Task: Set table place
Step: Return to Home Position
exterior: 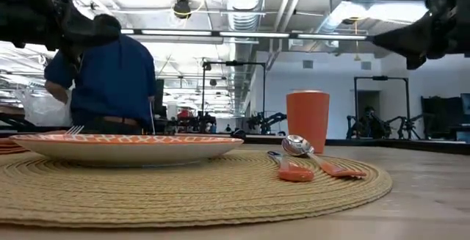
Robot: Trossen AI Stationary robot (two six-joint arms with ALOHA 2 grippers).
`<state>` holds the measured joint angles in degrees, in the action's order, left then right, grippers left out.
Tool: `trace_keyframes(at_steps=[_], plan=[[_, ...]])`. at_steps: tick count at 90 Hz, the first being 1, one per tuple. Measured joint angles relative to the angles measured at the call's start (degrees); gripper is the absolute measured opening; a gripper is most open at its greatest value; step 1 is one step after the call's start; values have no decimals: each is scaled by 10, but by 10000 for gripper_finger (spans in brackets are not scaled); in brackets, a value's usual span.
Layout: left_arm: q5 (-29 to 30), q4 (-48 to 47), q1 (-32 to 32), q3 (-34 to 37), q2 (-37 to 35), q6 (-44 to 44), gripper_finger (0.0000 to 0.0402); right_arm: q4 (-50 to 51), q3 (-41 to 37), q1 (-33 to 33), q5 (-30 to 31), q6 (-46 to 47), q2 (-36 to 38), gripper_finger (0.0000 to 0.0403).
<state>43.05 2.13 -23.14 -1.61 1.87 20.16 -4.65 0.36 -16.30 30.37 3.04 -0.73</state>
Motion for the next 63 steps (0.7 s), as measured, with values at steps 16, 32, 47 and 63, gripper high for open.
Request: trace_keyframes(at_steps=[16,32,47,63], plan=[[-57,8,0,1,0,-11,0,7,0,13,-96,13,-1,0],[-84,8,0,1,0,-9,0,8,0,13,-108,3,-12,0],[-115,9,0,1,0,-14,0,9,0,19,-109,32,-16,0],[-166,7,0,1,0,-25,0,10,0,28,-109,58,-16,0]])
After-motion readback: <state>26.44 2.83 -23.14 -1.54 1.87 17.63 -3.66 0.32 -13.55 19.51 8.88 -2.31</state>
